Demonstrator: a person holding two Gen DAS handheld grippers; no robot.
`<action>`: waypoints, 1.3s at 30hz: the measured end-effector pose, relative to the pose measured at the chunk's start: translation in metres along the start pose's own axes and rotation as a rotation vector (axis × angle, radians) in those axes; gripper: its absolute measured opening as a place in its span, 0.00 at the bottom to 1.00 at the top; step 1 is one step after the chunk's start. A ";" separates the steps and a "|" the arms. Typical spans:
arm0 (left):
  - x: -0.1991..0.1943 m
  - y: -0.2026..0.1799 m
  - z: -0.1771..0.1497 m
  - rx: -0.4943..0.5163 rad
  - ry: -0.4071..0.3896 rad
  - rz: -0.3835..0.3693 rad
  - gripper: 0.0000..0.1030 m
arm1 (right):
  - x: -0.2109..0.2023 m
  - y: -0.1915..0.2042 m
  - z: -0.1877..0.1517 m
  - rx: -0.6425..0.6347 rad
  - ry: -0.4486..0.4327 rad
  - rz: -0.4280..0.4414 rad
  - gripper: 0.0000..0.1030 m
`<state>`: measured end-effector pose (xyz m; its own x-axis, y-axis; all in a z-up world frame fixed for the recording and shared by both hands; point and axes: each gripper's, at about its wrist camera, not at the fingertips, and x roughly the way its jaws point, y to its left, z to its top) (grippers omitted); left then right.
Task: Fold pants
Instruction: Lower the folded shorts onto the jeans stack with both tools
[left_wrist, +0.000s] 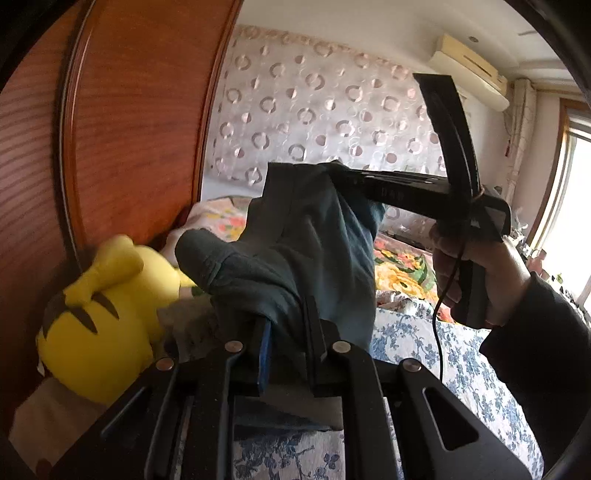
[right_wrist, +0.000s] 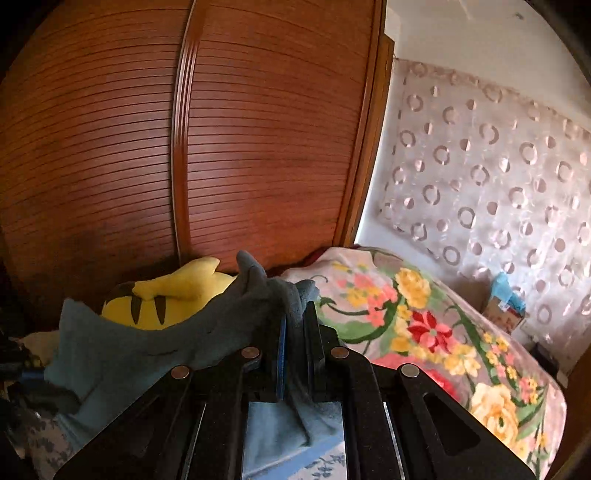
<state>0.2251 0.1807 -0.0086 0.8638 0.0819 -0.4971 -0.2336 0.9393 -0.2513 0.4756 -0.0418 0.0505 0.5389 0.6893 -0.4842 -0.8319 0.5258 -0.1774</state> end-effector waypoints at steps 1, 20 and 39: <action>0.001 0.002 -0.001 -0.005 0.008 0.005 0.15 | 0.003 0.000 -0.002 0.003 0.006 0.003 0.08; -0.007 -0.006 0.011 0.121 -0.035 0.036 0.44 | -0.003 -0.027 -0.039 0.184 0.063 0.063 0.24; -0.004 0.000 -0.016 0.166 0.070 0.104 0.44 | -0.040 0.003 -0.054 0.268 0.054 -0.026 0.24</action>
<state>0.2148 0.1752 -0.0200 0.8046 0.1629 -0.5711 -0.2375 0.9696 -0.0580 0.4440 -0.0950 0.0230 0.5460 0.6501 -0.5285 -0.7491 0.6613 0.0395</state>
